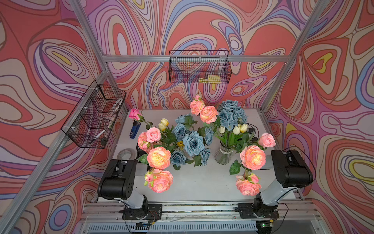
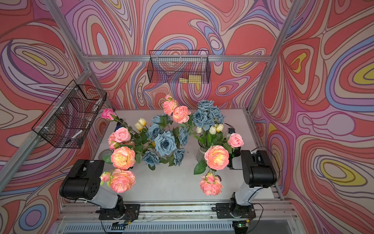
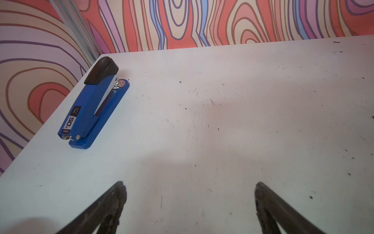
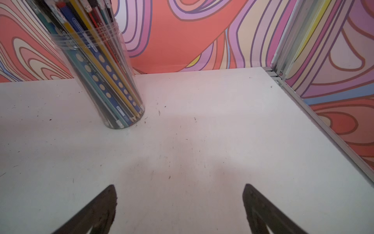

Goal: Pick out pink flowers from the vase
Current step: Move the vase to the center of the board.

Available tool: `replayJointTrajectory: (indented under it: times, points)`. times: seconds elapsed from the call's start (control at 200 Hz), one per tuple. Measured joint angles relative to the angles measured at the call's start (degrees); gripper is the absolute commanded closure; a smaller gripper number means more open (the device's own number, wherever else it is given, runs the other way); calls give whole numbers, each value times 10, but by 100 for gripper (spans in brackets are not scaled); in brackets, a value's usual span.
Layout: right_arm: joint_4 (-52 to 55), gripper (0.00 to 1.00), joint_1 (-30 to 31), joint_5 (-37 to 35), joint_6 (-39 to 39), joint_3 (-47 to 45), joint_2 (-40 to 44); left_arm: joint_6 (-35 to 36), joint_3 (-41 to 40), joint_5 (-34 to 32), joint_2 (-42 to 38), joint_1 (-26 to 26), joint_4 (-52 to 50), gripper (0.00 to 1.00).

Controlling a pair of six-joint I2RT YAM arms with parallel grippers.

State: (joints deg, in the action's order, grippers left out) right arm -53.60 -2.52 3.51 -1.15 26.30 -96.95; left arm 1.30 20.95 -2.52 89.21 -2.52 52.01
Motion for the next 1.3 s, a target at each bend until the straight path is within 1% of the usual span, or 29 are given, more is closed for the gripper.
replayJointTrajectory:
  times: [1.117, 1.207, 1.302]
  points:
    - [0, 2, 0, 0, 0, 0, 0, -1, 0, -6, 0, 0, 0, 0]
    - [0, 2, 0, -1, 0, 0, 0, -7, 0, -21, -8, 0, -9, 0]
    - [12, 2, 0, -15, -5, 3, 1, -21, 0, -55, -42, 0, -36, 0]
